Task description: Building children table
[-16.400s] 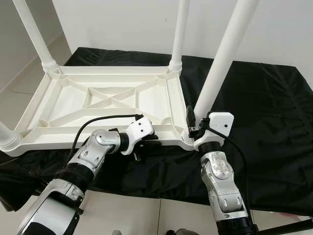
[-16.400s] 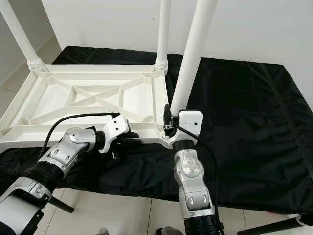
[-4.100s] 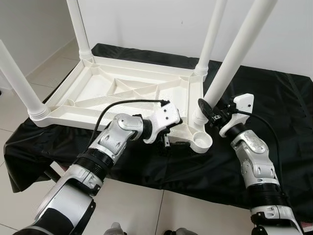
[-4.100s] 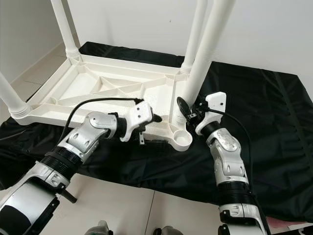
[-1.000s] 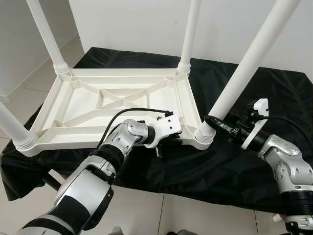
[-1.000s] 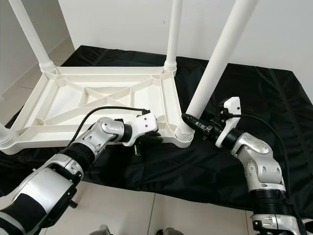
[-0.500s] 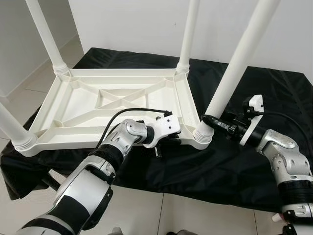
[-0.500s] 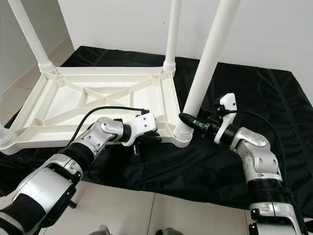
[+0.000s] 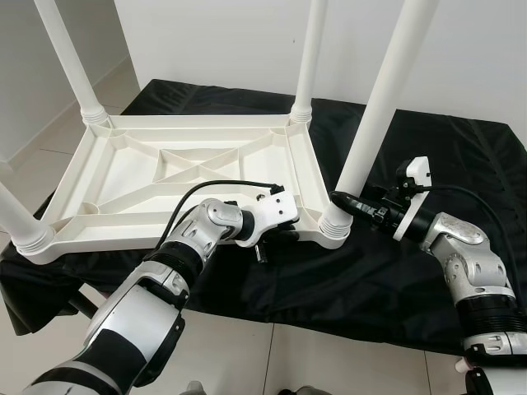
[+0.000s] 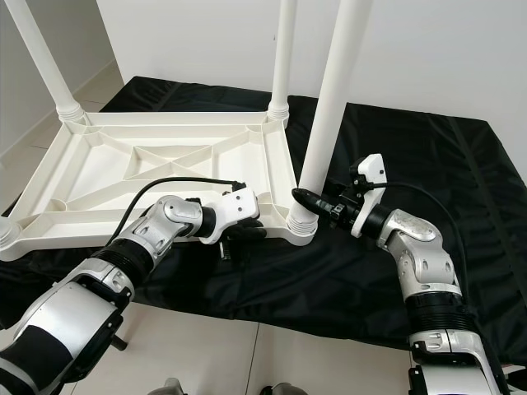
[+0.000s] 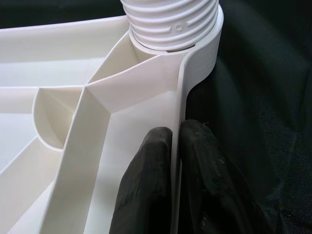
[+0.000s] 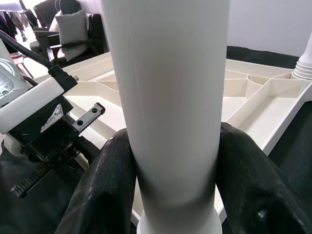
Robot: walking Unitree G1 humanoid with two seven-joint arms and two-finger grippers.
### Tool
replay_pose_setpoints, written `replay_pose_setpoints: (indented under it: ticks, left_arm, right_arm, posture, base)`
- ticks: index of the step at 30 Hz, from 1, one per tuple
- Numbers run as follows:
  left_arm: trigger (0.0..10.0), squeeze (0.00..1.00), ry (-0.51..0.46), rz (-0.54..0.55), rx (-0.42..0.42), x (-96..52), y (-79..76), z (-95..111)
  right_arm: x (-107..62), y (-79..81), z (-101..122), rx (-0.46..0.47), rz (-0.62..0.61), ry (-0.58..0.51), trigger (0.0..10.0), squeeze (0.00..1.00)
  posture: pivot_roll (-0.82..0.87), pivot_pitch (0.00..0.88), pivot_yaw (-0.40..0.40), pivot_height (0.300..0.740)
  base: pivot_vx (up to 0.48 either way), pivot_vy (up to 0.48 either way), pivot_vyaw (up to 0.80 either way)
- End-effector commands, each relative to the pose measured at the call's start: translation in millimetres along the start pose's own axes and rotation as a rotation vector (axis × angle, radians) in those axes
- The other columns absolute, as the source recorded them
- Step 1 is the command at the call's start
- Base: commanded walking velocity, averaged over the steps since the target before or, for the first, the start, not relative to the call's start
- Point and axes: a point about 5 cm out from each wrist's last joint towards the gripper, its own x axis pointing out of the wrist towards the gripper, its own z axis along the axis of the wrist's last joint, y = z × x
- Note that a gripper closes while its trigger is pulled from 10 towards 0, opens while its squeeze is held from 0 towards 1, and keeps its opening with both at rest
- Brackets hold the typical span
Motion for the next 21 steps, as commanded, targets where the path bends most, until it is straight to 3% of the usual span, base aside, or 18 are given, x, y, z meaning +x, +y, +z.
replay_pose_setpoints:
  ticks: [1, 21]
  left_arm:
    - [10.0, 0.00, 0.027, 0.028, -0.015, -6.1, 2.7, -7.4]
    - [10.0, 0.00, 0.017, 0.029, 0.002, -8.2, 4.5, -3.0]
  right_arm:
    - [1.6, 6.2, -20.5, 0.054, 0.024, 0.068, 10.0, 0.00]
    - [3.7, 15.5, -26.5, 0.056, -0.049, 0.013, 10.0, 0.00]
  posture:
    - [-0.07, 0.014, -0.019, 0.740]
    - [-0.06, 0.012, -0.020, 0.740]
  base:
    - [0.000, 0.000, 0.00]
    - [0.000, 0.000, 0.00]
